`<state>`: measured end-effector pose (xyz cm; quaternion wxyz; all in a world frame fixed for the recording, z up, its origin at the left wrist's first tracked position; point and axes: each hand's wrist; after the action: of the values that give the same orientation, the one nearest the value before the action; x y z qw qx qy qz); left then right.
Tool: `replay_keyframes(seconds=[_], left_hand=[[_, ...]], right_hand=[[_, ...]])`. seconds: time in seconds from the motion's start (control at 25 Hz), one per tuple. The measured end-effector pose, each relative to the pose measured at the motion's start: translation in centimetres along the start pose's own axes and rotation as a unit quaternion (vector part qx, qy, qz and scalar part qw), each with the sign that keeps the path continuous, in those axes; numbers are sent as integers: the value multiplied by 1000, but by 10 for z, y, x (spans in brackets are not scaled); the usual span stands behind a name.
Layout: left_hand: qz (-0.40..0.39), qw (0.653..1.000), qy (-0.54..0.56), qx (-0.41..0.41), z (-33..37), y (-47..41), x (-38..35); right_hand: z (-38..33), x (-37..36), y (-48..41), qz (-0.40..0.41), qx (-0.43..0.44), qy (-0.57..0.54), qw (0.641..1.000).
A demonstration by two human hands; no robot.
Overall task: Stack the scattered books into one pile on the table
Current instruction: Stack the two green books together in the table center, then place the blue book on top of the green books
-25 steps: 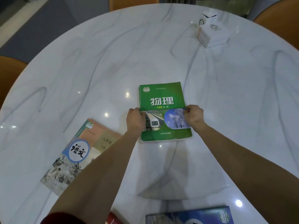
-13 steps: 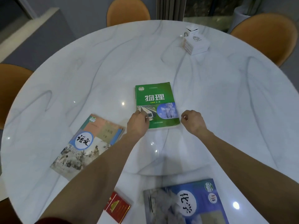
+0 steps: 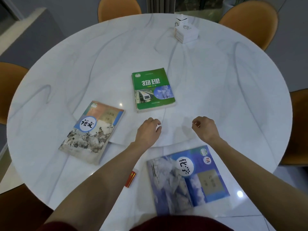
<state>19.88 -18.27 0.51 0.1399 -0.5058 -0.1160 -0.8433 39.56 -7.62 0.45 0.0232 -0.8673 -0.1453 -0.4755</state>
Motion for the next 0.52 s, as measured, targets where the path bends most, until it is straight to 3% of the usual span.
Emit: replay_keyframes(seconds=[0.32,0.52], left_hand=[[-91,995,-19,-34,16,65,-41],[-158,985,-72,4,16,84,-66]], right_hand=[[56,-10,79,-54,-26,5,998],[81,-18,121,-79,-15,38,996]])
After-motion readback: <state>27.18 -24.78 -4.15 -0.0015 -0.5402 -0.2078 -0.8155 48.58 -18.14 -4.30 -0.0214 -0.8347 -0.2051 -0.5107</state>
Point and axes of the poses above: each hand's wrist, its own y-axis away from the middle knuckle, its own x-axis out of the back of the hand, z = x × y, and after that the axes turned 5 degrees about z, right-handed
